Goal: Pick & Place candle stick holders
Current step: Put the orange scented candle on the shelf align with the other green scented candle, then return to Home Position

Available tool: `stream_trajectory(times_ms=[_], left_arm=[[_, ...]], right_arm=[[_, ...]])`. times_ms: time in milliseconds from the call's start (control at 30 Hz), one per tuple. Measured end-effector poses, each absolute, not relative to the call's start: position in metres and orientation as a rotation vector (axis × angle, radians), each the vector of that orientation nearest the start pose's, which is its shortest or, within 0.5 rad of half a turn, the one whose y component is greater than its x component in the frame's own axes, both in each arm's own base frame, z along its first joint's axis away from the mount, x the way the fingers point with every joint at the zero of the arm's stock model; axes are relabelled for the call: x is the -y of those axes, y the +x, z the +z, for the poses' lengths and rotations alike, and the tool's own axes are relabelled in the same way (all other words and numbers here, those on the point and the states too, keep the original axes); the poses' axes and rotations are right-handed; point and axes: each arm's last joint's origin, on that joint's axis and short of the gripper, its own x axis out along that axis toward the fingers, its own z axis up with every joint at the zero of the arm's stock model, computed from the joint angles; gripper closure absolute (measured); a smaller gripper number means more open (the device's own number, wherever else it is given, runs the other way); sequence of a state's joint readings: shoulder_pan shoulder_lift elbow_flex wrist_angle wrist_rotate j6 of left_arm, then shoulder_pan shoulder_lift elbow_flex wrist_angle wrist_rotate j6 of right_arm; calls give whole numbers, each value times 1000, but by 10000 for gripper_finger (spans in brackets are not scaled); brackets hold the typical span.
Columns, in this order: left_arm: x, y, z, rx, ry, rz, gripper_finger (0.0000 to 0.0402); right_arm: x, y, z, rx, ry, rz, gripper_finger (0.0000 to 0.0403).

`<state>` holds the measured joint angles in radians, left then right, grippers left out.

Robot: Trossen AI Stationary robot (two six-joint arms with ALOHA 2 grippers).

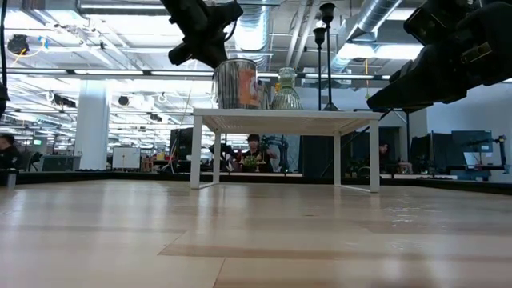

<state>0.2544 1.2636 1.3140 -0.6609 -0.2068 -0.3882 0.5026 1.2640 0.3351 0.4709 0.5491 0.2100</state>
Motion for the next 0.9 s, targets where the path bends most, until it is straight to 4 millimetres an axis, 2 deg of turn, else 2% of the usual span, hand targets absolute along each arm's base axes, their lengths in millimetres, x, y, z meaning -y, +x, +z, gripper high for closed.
stream_trajectory(times_ms=[500, 900], left_arm=[[-73, 257, 383, -395, -363, 537, 357], [-72, 256, 389, -356, -351, 510, 356]], right_arm=[[-92, 198, 154, -388, -22, -87, 403], [-92, 198, 154, -388, -22, -87, 403]])
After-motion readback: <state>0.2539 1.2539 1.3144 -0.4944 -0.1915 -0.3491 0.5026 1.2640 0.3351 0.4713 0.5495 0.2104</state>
